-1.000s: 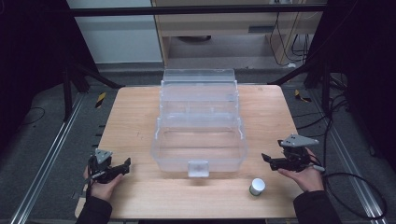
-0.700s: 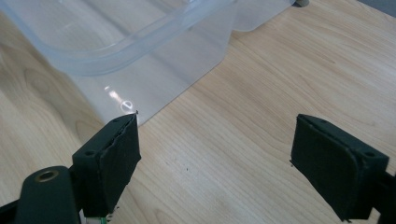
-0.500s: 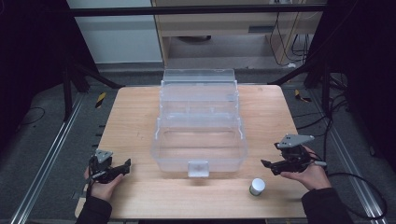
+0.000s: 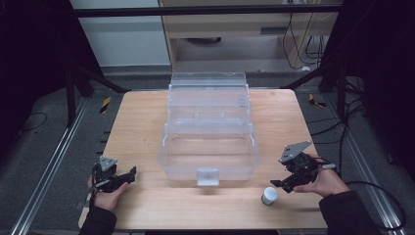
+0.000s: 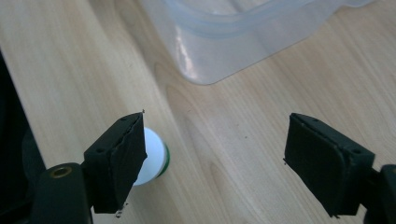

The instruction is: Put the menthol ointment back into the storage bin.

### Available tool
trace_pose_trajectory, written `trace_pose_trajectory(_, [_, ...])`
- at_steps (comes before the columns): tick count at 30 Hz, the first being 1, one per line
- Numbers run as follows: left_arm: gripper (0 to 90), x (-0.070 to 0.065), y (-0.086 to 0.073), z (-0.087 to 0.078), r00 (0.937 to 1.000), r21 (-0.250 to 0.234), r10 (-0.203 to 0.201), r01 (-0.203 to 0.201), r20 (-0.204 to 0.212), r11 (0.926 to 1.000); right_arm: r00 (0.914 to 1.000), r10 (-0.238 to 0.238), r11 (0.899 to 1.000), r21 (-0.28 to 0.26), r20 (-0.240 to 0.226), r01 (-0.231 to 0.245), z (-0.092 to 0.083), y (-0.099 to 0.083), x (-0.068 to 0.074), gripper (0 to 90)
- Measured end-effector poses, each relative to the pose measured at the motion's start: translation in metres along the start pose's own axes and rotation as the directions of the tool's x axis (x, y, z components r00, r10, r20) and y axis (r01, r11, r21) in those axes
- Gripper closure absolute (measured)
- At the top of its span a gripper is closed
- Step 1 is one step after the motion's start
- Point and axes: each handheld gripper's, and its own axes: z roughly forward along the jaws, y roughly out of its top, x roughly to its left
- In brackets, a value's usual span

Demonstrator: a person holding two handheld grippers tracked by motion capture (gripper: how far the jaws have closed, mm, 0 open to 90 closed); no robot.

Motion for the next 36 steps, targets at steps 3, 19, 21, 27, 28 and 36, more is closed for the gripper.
trace_pose_trajectory(3, [14.5, 0.0, 0.0, 0.0, 1.0, 0.001, -0.001, 0.001, 0.0, 1.0, 0.9996, -0.026, 0.999, 0.031, -0.014, 0.027, 0.001, 0.002, 0.003, 21.4])
trace_pose_trajectory(19, [14.8, 0.0, 0.0, -0.001, 1.0, -0.001, 0.007, -0.007, -0.004, 1.0, 0.9782, -0.176, 0.964, 0.182, -0.11, 0.194, 0.004, 0.016, 0.024, 30.5])
trace_pose_trajectory(21, [14.8, 0.0, 0.0, -0.001, 1.0, -0.001, 0.006, -0.006, -0.003, 1.0, 0.9735, -0.19, 0.955, 0.208, -0.127, 0.213, 0.007, 0.017, 0.028, 31.6])
trace_pose_trajectory(27, [15.0, 0.0, 0.0, -0.001, 1.0, 0.001, 0.005, -0.005, -0.001, 1.0, 0.9658, -0.215, 0.94, 0.236, -0.145, 0.245, 0.012, 0.017, 0.032, 33.3])
trace_pose_trajectory(28, [15.0, 0.0, 0.0, -0.001, 1.0, 0.0, 0.006, -0.006, -0.002, 1.0, 0.9601, -0.233, 0.931, 0.25, -0.154, 0.266, 0.015, 0.017, 0.033, 34.1])
trace_pose_trajectory(36, [15.2, 0.0, 0.001, -0.001, 1.0, -0.001, 0.007, -0.007, -0.001, 1.0, 0.9447, -0.275, 0.905, 0.284, -0.178, 0.317, 0.028, 0.014, 0.039, 37.4])
